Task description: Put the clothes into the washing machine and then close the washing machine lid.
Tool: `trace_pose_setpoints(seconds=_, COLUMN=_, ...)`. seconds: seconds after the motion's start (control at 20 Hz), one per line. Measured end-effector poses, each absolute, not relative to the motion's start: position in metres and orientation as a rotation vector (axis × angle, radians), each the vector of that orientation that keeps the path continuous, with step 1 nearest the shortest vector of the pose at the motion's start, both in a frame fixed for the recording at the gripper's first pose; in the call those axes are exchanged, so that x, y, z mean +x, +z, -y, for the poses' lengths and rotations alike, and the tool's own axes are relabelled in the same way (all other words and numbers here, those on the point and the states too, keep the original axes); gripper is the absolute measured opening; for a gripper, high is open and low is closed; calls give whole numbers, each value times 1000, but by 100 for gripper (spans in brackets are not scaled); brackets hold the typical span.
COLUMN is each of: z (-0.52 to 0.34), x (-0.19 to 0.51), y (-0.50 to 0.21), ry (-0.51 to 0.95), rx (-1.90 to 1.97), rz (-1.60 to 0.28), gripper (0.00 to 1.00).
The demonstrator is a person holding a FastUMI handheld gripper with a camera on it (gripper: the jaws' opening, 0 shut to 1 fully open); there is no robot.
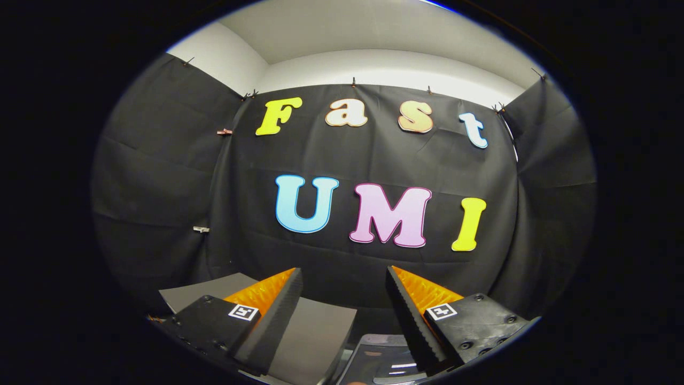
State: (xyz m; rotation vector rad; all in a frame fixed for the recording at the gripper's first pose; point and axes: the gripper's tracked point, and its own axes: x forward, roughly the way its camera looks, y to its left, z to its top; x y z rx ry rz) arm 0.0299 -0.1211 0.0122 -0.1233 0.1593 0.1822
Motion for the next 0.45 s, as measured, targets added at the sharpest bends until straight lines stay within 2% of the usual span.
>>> trace_pose_setpoints(seconds=0.45, z=127, x=28, y=12, ry=171, rx=-123, rz=-162, gripper=98)
